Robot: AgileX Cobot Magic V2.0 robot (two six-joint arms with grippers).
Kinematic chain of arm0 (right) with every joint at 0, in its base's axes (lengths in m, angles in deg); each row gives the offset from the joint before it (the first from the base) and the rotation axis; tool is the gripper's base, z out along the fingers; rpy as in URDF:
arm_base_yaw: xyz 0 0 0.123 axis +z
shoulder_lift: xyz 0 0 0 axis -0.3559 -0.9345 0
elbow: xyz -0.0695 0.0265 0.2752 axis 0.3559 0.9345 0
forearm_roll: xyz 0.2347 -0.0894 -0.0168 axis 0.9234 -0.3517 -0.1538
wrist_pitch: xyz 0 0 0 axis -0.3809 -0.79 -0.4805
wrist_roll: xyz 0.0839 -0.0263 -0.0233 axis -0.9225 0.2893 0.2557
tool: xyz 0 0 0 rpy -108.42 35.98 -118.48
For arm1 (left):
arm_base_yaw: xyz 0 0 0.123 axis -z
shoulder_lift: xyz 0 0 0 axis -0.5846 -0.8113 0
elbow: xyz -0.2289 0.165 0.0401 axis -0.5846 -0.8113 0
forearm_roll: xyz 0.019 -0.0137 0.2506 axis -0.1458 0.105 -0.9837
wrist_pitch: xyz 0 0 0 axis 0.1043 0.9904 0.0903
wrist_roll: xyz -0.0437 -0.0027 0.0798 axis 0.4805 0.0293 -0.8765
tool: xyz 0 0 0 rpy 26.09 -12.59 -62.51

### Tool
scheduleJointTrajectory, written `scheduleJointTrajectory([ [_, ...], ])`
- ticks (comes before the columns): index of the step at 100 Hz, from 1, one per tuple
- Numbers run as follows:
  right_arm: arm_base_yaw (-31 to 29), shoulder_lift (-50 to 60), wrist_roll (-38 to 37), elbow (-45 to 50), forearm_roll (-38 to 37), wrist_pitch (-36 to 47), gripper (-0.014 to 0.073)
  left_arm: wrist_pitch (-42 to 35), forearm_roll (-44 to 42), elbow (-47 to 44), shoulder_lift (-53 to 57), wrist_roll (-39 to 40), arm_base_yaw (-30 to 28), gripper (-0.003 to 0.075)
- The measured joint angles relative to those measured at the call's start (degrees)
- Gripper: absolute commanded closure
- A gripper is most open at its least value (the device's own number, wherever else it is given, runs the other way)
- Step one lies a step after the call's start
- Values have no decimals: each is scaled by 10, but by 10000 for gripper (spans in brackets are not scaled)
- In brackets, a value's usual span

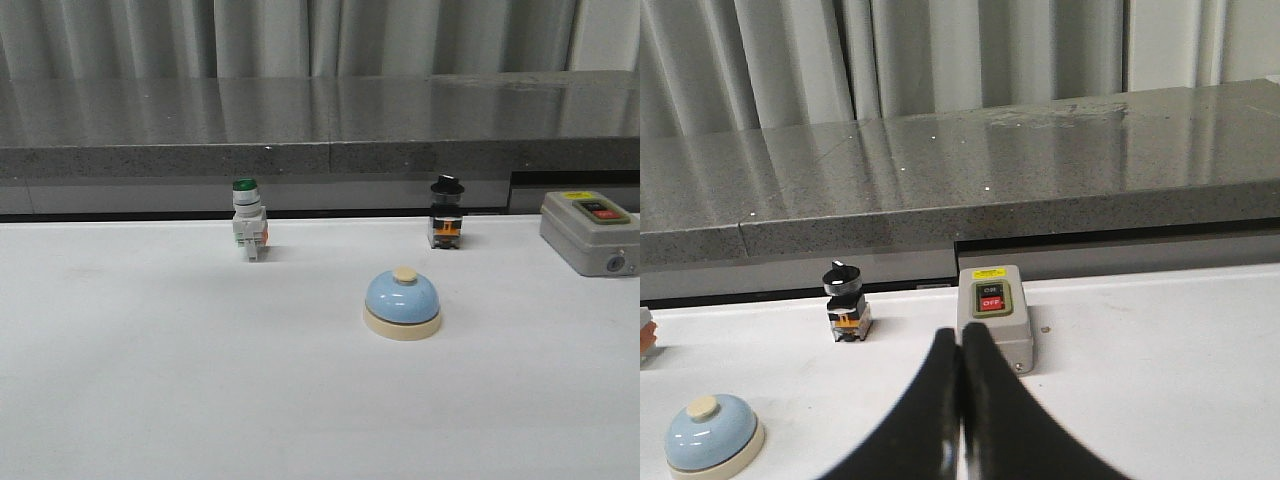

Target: Place and press bell with both arms

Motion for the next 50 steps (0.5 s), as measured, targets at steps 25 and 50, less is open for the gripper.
scheduleJointTrajectory([
  [25, 0, 0, 0, 0, 0, 0, 654, -11, 0, -97, 94, 0, -124, 741],
  [50, 0, 0, 0, 0, 0, 0, 654, -80, -3, -274, 236, 0, -242, 741],
])
